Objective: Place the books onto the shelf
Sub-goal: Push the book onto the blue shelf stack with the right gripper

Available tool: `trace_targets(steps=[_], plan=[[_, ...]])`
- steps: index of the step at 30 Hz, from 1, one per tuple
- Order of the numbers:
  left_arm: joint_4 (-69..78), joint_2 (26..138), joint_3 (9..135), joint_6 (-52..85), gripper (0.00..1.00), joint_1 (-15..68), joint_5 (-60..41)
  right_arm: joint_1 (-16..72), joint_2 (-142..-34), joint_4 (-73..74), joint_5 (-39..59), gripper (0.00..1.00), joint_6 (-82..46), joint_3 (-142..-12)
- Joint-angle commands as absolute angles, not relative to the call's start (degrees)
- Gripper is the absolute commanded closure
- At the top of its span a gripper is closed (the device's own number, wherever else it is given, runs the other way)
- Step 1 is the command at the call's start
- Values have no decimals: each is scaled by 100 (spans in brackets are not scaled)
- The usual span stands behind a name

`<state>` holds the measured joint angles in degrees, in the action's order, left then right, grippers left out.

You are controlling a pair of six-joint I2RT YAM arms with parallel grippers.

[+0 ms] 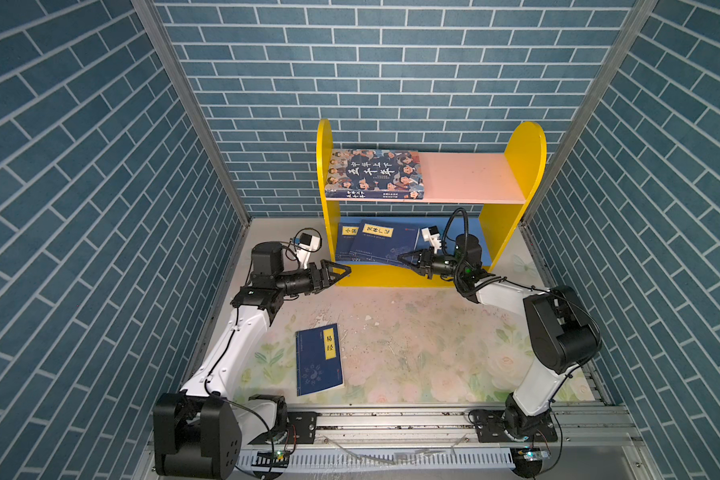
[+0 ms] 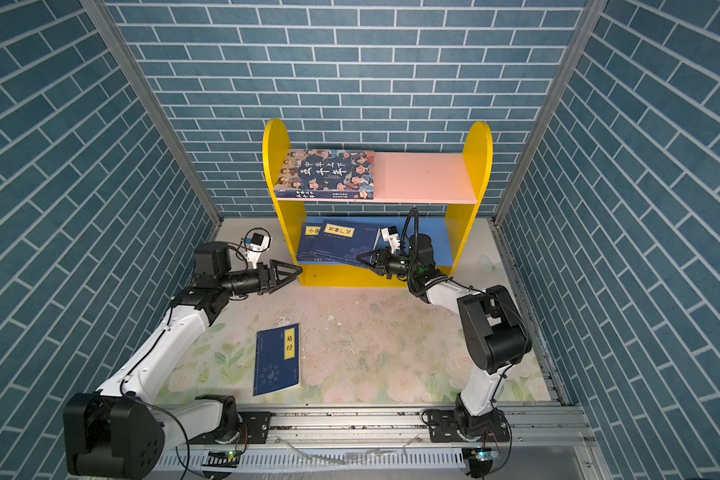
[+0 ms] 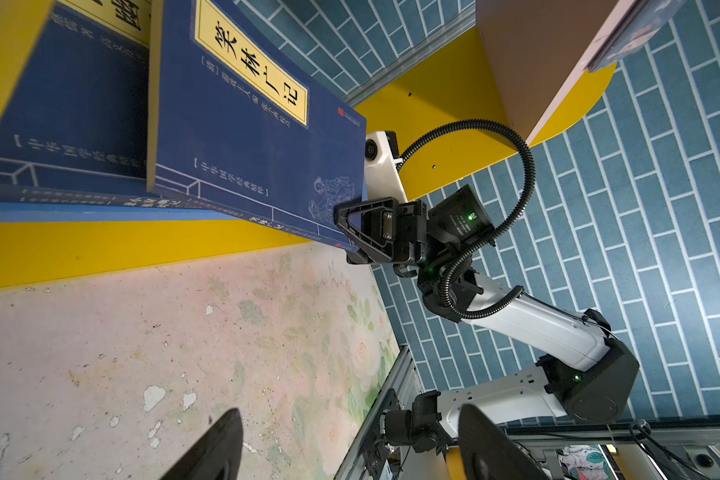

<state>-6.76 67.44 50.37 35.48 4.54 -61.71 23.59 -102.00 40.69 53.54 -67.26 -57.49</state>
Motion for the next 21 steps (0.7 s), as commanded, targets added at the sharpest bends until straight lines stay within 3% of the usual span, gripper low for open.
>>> trace_targets(steps=[1, 7, 21], plan=[[-728, 6648, 5072, 3446, 17, 391, -6196, 2347, -10328, 4739, 5624, 100, -6945, -6093], [-714, 6655, 5045, 3444, 17, 369, -6187, 2347, -10632, 4266, 5875, 100, -6826, -6508], [-682, 6664, 5010, 3445, 17, 343, -6187, 2342, -10774, 1421, 5920, 100, -5255, -7566]])
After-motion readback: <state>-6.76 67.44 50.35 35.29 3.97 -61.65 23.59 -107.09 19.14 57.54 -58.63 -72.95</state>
